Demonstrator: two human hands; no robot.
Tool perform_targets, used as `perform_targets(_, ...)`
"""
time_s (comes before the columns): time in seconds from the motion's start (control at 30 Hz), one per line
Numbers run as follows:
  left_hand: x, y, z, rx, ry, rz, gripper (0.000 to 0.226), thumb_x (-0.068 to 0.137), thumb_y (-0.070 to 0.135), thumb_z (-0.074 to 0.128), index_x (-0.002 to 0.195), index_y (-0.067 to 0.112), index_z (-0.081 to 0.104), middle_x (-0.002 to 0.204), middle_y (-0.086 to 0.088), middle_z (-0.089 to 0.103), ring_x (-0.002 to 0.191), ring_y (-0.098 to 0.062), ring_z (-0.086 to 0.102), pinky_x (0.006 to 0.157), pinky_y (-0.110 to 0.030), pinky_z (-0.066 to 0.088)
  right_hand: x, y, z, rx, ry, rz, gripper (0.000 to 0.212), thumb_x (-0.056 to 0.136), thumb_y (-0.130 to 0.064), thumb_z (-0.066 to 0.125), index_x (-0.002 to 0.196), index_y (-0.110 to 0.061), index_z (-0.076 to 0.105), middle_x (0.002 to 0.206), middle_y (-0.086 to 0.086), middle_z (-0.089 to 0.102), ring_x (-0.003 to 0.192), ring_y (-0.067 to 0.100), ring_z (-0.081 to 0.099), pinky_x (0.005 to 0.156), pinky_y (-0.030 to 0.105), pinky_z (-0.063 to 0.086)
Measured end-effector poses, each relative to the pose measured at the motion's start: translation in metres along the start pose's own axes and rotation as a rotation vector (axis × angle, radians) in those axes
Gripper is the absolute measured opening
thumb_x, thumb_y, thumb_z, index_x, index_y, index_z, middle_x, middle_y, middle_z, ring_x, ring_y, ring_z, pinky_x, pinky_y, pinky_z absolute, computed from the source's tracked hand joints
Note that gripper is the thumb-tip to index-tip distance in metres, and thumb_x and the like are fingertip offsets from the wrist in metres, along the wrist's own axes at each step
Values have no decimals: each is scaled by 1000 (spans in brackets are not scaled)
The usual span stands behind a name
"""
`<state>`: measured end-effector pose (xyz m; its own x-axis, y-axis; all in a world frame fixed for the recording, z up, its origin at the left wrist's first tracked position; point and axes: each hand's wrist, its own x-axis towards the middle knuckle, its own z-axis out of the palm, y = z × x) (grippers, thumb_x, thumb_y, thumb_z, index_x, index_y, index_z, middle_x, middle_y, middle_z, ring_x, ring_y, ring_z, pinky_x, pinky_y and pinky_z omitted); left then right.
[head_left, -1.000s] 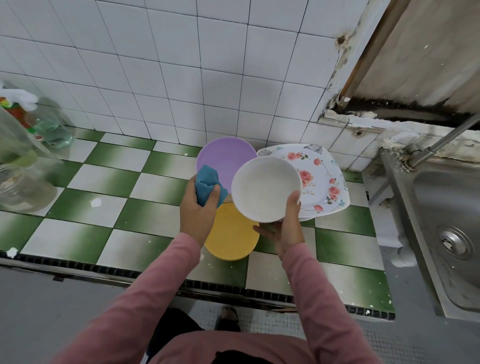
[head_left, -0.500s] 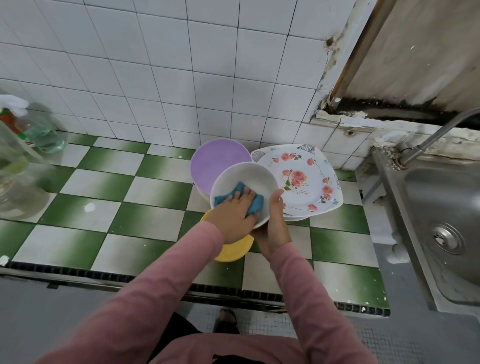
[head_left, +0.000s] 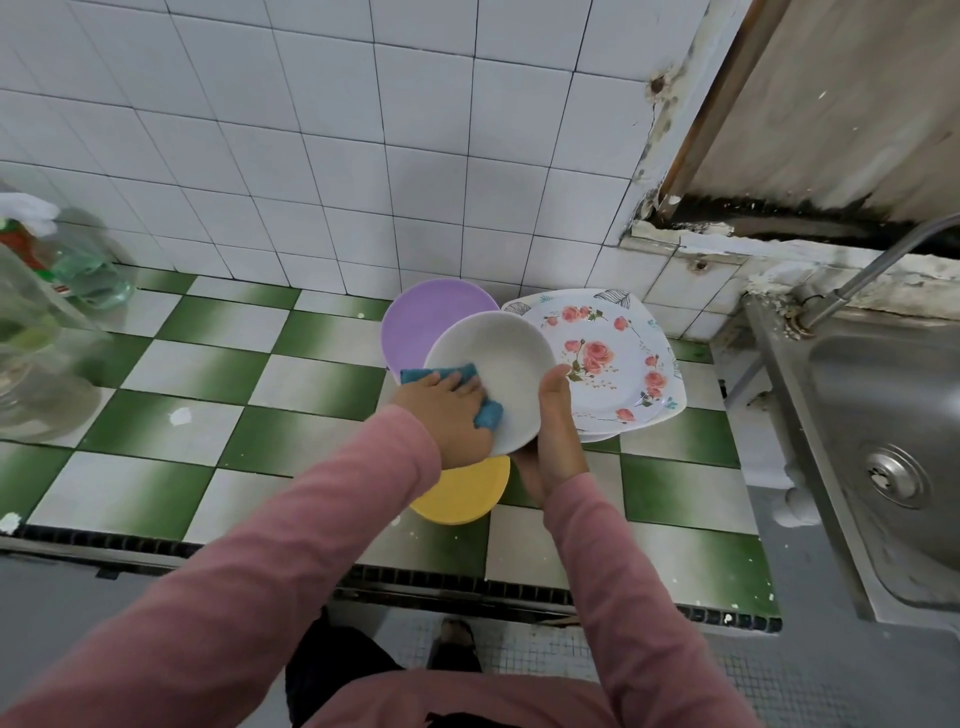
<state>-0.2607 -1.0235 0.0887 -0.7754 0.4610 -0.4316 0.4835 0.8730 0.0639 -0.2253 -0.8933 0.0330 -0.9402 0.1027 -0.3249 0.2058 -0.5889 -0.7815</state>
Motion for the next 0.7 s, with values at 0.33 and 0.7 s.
perform_targets(0.33,8,14,10,-477,28,209,60,105,21,36,157,21,6,163,-1,-18,150,-23,-13,119,-33,-8,3,2,2,-24,-26,46,82,75,-79,50,146,-38,39,143,0,56,125,26,60,97,58,52)
perform_targets(0.7,9,-2,2,88,-62,76,48,103,28,32,149,13,31,157,-14,29,142,-34,32,117,-53,25,4,-4,-5,-35,23,24,85,73,-79,51,142,-32,37,134,12,61,119,34,63,97,58,51)
